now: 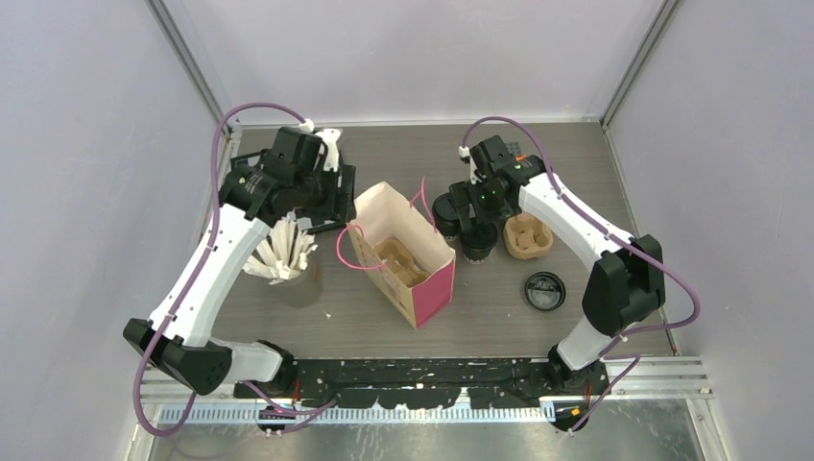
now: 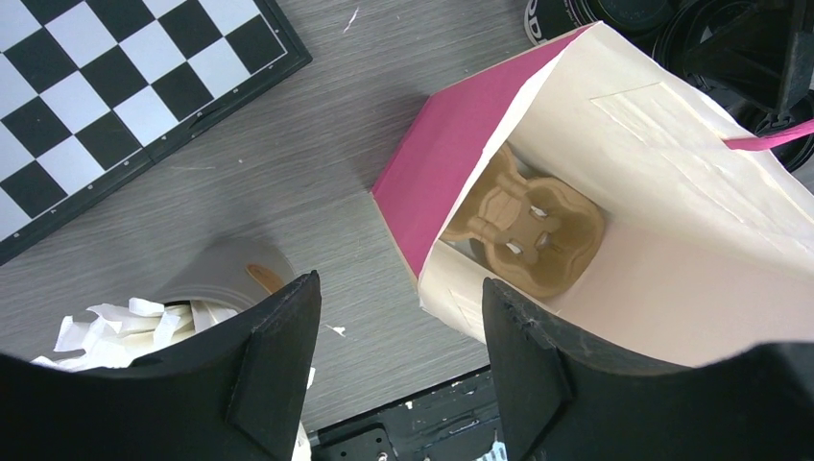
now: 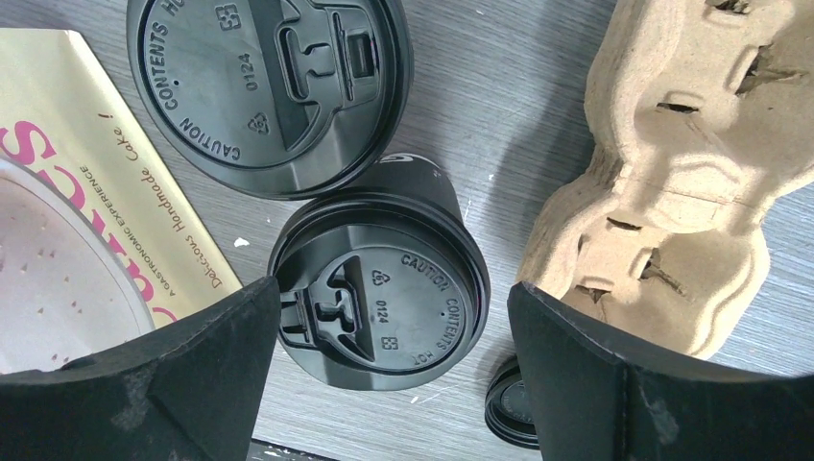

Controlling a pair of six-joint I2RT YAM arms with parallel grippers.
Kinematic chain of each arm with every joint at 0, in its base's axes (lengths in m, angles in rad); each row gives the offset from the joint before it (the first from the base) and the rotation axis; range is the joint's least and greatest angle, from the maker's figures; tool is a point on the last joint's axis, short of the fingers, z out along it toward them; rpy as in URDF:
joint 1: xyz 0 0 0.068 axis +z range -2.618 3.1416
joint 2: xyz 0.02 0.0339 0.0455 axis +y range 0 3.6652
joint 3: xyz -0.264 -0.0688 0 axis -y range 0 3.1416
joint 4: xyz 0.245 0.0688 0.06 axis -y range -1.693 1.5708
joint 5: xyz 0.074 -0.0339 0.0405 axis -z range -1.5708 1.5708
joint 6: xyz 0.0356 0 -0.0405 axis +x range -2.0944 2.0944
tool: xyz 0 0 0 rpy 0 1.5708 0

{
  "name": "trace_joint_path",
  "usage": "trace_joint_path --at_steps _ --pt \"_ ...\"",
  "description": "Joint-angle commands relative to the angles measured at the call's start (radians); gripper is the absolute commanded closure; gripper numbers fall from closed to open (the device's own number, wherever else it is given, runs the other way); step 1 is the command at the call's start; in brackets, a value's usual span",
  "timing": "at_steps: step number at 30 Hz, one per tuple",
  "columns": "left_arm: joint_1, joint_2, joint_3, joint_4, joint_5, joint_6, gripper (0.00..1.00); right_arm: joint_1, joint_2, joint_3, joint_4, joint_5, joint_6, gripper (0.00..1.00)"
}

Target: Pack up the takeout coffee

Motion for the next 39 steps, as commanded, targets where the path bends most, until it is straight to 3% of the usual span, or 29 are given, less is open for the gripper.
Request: trace_joint_path --at_steps 1,10,21,39 --pt "-0.004 -0.029 0.035 0.0 -0.02 0.015 0.36 -0.003 -0.037 0.026 -0.023 -0.018 -0.035 0.08" --pt "-0.005 -0.025 0.03 0.0 -0.015 0.015 0.35 -0.004 -0.043 0.048 -0.032 0.002 -0.071 0.08" --pt "-0.007 -0.023 0.024 0.002 -0.012 0.015 0.35 -0.004 -0.064 0.007 0.033 -0.085 -0.099 0.08" --pt "-0.008 -0.029 0.013 0.002 -0.014 0.016 0.34 -0.004 -0.044 -0.042 0.002 -0.043 -0.139 0.08"
